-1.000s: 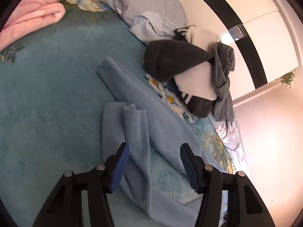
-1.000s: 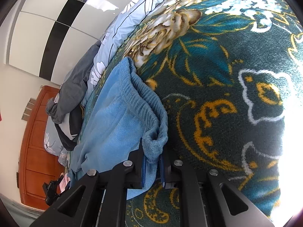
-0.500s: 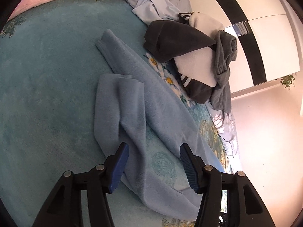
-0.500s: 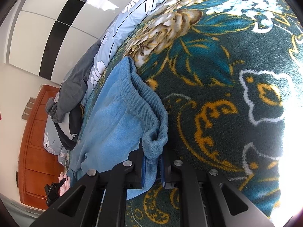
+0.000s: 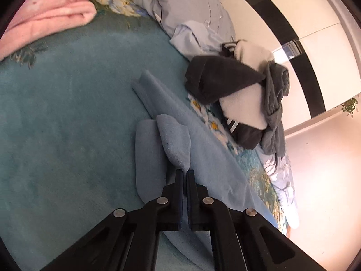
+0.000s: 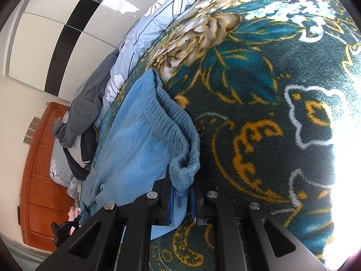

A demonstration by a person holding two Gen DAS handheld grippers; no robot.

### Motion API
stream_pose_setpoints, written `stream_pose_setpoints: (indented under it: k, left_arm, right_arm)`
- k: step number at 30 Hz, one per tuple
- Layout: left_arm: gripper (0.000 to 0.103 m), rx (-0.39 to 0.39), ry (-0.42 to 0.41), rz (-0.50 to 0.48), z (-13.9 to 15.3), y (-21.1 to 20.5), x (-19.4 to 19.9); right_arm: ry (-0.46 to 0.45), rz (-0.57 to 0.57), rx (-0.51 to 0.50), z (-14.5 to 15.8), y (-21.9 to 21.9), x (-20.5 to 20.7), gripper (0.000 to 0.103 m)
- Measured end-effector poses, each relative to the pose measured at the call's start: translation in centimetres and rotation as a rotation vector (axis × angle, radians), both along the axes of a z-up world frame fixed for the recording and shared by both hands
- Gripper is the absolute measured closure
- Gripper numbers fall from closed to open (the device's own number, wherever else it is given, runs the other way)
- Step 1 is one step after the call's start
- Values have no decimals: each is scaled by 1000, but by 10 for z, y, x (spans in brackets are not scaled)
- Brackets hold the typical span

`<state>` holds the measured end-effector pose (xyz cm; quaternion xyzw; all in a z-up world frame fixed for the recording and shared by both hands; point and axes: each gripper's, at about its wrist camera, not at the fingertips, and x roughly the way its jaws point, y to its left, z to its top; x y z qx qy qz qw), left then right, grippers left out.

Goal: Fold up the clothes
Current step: 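Grasp the folded leg with the left tool while the right tool holds the waistband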

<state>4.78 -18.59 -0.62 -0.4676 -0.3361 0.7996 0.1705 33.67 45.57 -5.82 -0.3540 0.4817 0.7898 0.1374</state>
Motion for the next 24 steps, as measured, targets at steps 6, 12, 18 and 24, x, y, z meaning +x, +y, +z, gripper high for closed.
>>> stream_pose_setpoints:
  k: [6,12,18,24]
  left_arm:
    - [100,10,276,3,70,-36,42]
    - [100,-47,138,48,3,-83,99]
    - [100,31,-28,151,-62,-114,124]
    - [99,-33,-1,187,-48,-122,131]
  right_arm:
    - [124,28,87,44,-8,4,94]
    - [45,119,154,41,-17,23,94]
    - [-23,104,30,1,-11,34,94]
    - [-39,100,31,3,-6,38,90]
